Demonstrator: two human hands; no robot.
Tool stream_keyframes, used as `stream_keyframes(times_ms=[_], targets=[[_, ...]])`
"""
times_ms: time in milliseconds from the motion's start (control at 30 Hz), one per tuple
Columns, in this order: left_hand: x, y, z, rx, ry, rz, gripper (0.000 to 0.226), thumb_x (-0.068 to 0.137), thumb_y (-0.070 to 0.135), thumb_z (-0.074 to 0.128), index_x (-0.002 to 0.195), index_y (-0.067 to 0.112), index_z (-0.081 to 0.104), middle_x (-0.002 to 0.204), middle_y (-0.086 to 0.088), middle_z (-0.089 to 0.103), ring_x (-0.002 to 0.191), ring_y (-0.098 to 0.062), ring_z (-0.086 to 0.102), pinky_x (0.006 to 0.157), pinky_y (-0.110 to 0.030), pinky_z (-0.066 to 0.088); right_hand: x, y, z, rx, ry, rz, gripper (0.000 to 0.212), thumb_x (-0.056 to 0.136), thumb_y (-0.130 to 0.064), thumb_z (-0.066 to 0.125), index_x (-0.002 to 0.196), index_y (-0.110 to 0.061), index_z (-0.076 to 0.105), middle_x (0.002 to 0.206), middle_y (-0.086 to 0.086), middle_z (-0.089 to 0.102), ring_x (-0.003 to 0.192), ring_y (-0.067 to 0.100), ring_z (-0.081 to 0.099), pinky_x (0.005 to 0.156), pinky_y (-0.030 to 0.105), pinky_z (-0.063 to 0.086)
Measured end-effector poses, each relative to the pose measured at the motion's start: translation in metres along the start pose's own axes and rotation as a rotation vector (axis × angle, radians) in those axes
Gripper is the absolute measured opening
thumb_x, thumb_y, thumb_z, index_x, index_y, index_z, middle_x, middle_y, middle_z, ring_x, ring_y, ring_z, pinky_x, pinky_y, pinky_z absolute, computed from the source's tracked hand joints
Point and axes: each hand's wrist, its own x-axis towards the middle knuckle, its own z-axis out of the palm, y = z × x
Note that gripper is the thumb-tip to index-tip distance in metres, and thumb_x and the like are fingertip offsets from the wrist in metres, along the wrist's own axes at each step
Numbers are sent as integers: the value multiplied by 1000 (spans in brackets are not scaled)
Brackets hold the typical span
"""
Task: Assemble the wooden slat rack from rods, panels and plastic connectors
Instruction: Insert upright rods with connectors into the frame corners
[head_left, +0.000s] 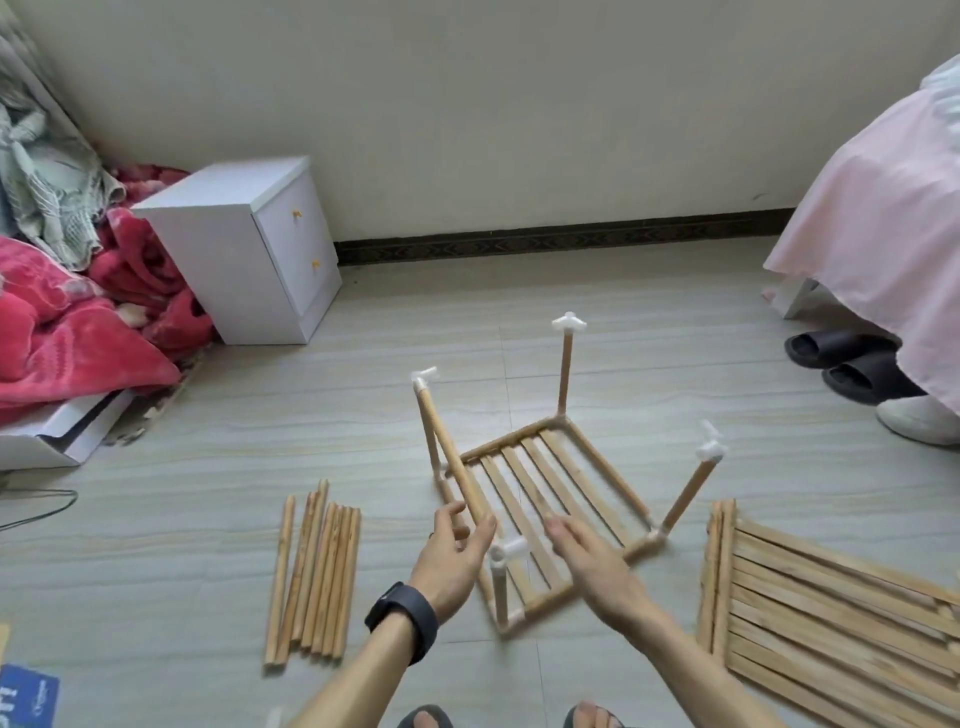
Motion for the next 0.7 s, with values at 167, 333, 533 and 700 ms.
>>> stream_keyframes(times_ms=[167,333,533,700], targets=[[-2,3,6,511,75,243,49,85,72,52,130,56,41,118,12,50,98,-8,55,82,-30,51,16,14,-106,-602,613,-106,53,91,-44,65,138,-25,51,150,9,38,135,32,34,106,49,36],[10,-8,-24,595,93,239,37,85,75,47,109,49,60,114,16,55,96,-4,59,74,-31,53,33,42,-157,-572,355,212,59,105,-43,41,157,-27,20,146,22,49,135,44,43,108,53,35],[24,-2,-69,564,155,197,21,87,60,59,98,46,68,103,12,61,94,-12,61,85,-39,54,25,52,-128,-422,495,37,27,102,-47,44,107,-21,49,104,8,64,103,34,59,84,40,40],[33,13,-91,735,472,79,29,97,39,59,125,44,59,133,2,49,111,-21,55,86,-35,45,14,42,-89,-334,394,21,25,91,-55,57,93,-30,52,85,-9,73,86,-8,58,89,38,40]])
